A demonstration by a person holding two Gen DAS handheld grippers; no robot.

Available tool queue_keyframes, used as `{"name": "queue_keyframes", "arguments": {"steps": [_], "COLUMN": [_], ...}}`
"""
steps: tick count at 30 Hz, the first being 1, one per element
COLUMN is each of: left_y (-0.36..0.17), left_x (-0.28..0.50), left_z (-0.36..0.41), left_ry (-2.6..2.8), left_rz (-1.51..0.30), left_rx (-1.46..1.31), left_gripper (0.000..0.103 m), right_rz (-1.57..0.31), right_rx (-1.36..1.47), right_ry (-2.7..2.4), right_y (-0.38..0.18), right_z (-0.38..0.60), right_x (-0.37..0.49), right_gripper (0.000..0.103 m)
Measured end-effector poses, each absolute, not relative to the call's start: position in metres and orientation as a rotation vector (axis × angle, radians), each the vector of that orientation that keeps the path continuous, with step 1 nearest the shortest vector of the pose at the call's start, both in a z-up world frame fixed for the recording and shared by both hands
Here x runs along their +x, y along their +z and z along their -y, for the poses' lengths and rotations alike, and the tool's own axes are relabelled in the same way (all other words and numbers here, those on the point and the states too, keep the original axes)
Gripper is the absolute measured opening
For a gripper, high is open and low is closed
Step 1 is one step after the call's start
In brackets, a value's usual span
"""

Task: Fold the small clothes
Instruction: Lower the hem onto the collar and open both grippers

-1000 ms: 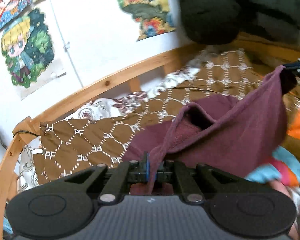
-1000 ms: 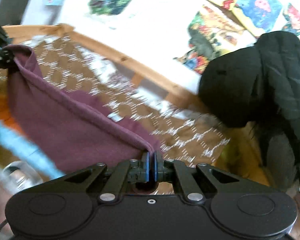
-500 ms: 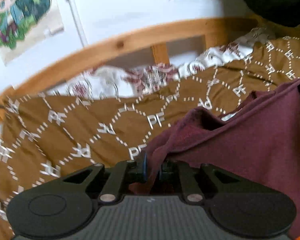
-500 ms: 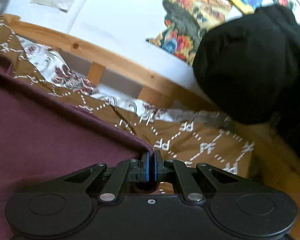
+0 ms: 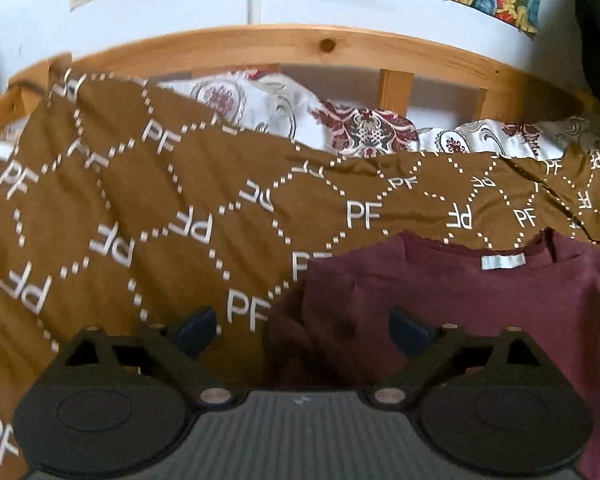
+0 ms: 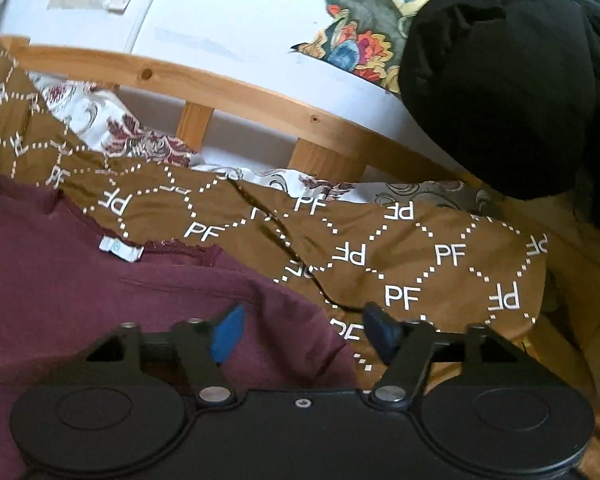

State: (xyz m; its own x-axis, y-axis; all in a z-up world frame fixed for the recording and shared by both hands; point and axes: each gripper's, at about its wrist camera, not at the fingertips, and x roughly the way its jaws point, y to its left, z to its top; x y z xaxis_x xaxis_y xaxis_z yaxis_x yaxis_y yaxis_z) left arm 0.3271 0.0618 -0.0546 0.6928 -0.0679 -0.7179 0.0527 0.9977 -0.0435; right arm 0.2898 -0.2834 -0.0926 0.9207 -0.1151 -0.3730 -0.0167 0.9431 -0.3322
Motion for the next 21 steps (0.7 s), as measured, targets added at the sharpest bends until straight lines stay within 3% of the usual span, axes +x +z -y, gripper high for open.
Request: {"name": "queue_keyframes", "arguments": {"steps": [3, 5, 7, 11, 14, 15, 16, 19, 21], "left_y": [-0.057, -0.059, -0.058, -0.054, -0.056, -0.058, -0.059, -0.061, -0.058], "left_x": [0.322, 0.319, 0.314, 0.296, 0.288, 0.288, 0.289, 0.29, 0.288], "left_z": [-0.063, -0.059, -0.054, -0.047, -0.04, -0.037, -0.035, -0.034, -0.035], "left_ry": [-0.083, -0.106, -0.13, -0.2, -0.241, -0.241, -0.226, -0.209, -0.193], "left_rz": [-0.819, -0.829, -0.829, -0.82, -0.829, -0.837, -0.845, -0.841, -0.82], "left_rx": [-0.029, -0.008, 0.02, 0.034, 0.052, 0.078, 0.103, 0.111, 0.103], "left_gripper": [0.096, 0.096, 0.093, 0.085, 0.052, 0.03, 0.016, 0.007, 0.006], "right_rz": [-0.404, -0.415, -0.442, -0.516, -0.557, -0.561, -0.563, -0.551, -0.559], "right_rx": [-0.273, -0.223, -0.177, -0.132, -0.101, -0.092, -0.081, -0.058, -0.05], "right_ry": [-0.019, 0.005, 0.028, 0.044, 0.043, 0.036, 0.026, -0.003, -0.017], "right_y": [-0.087, -0.085, -0.084, -0.089, -0.095, -0.097, -0.099, -0.103, -0.107], "right_z": [0.29, 0.296, 0.301, 0.306, 0.31, 0.312, 0.314, 0.316, 0.317], "right_x": [0.284, 0.281, 0.279, 0.277, 0.275, 0.276, 0.277, 0.287, 0.296], "right_gripper": [0.088, 0.088, 0.083, 0.061, 0.054, 0.054, 0.054, 0.044, 0.012]}}
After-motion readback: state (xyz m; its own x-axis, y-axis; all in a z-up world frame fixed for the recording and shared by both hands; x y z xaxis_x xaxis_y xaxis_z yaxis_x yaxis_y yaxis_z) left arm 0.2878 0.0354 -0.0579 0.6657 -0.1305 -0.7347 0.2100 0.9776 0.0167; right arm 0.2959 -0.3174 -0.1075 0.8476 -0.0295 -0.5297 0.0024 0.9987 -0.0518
